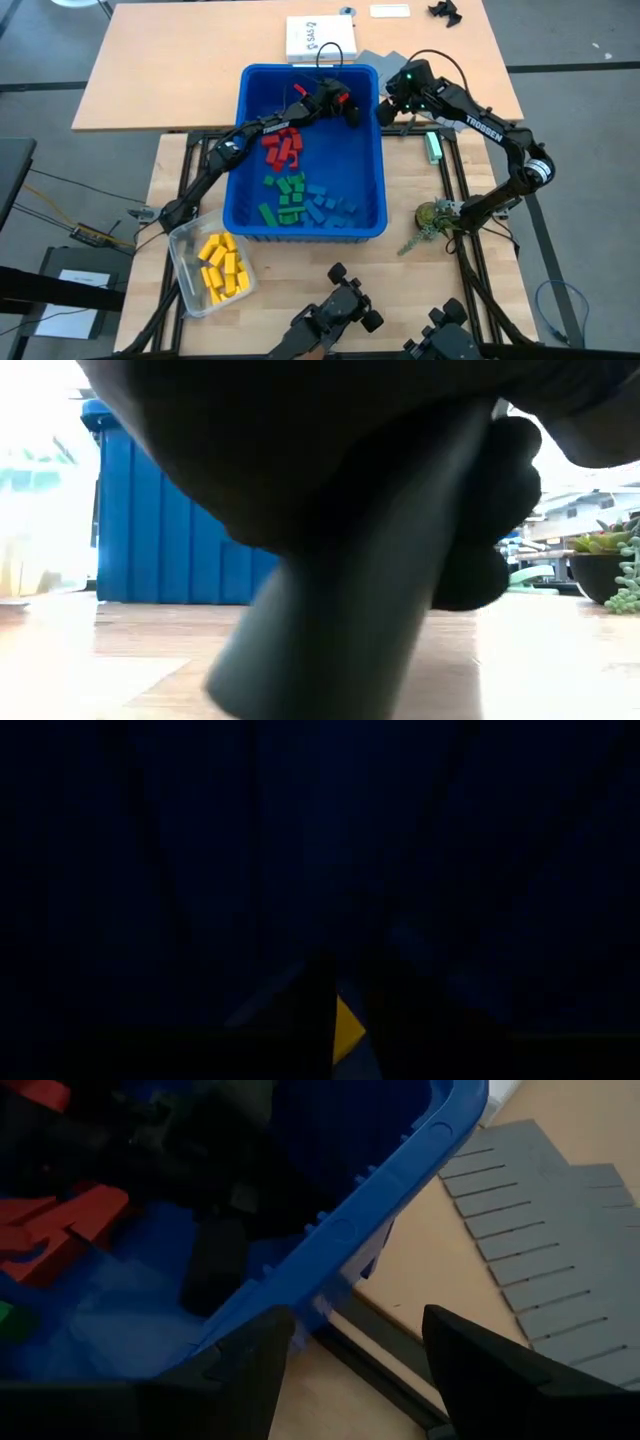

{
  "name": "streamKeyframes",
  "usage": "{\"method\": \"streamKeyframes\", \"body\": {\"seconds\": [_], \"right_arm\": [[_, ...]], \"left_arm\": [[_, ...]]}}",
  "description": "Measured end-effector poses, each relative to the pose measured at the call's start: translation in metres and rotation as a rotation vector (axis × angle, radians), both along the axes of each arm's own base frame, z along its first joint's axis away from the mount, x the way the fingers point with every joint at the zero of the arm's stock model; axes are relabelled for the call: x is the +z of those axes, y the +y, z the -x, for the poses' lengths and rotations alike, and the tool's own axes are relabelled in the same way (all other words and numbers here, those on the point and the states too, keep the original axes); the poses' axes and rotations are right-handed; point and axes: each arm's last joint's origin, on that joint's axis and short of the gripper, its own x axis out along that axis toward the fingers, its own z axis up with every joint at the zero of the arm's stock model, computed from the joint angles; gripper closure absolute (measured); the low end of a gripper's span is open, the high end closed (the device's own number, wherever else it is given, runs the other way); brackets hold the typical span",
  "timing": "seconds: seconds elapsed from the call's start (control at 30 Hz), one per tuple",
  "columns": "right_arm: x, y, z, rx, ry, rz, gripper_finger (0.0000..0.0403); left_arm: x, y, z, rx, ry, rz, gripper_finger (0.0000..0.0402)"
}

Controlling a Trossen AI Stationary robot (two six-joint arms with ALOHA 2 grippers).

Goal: Sort Items/Unsort Items

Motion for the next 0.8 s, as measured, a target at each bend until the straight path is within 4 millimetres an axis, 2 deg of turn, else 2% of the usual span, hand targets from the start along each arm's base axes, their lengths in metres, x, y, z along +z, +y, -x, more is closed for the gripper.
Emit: {"method": "streamKeyframes", "body": {"seconds": [0.3,0.43,0.6,0.8], "right_arm": [[0.000,0.001,-0.003,0.030,-0.025,-0.005,0.0165],[0.000,0.000,-0.003,0.036,-0.010,0.007,0.0165],[0.003,0.001,0.000,0.043,0.004,0.024,0.0165],[0.025,0.015,0.011,0.080,-0.006,0.121,0.0165]], "left_arm": [[0.000,0.005,-0.003,-0.053,0.003,0.012,0.0351],[0.013,0.001,-0.003,-0.066,-0.012,0.001,0.0351],[0.070,-0.010,0.006,-0.075,-0.061,-0.067,0.0351],[0.139,-0.031,0.032,-0.036,-0.010,-0.150,0.0351]]}}
